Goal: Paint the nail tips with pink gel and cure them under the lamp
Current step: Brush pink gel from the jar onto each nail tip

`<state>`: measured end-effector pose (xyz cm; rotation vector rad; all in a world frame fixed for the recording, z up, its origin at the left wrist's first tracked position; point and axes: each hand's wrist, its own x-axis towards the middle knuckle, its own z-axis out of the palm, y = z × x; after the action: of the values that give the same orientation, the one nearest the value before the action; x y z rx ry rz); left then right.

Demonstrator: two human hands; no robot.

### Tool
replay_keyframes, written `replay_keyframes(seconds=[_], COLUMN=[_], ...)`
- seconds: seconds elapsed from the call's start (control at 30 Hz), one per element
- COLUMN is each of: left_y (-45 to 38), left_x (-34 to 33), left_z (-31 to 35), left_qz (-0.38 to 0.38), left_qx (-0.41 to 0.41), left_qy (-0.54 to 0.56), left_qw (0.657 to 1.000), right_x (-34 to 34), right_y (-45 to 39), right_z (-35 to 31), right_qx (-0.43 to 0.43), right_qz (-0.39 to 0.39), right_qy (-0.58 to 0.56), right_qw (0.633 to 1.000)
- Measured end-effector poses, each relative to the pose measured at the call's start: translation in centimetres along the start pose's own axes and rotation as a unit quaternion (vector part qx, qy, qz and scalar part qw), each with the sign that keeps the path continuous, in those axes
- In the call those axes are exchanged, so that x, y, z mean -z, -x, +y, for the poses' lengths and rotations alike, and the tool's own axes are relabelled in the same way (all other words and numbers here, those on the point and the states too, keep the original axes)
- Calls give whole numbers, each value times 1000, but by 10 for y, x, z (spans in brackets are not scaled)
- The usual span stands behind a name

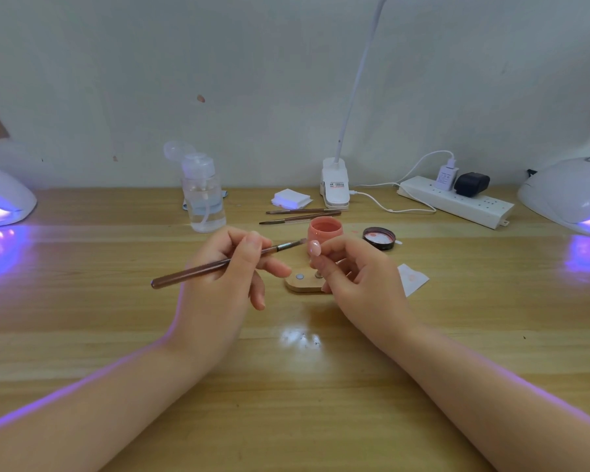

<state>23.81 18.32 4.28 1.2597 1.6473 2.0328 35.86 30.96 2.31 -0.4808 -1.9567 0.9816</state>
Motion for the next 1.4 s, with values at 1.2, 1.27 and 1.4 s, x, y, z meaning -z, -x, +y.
replay_keyframes(seconds=[1.2,1.27,1.4], left_y=[3,5,5], left_x=[-3,-2,-1], left_z=[4,3,1], left_qz=[-26,-44,-26], left_qx=[-44,-44,-49], left_qy=[-41,-31,-18], left_qw=[998,998,998], right_x=[1,1,1], right_y=[1,1,1], right_z=[-2,-2,-2], right_qx=[-15,-15,-14], right_qz=[-4,-4,2], right_qy=[14,18,21], right_qw=[1000,1000,1000])
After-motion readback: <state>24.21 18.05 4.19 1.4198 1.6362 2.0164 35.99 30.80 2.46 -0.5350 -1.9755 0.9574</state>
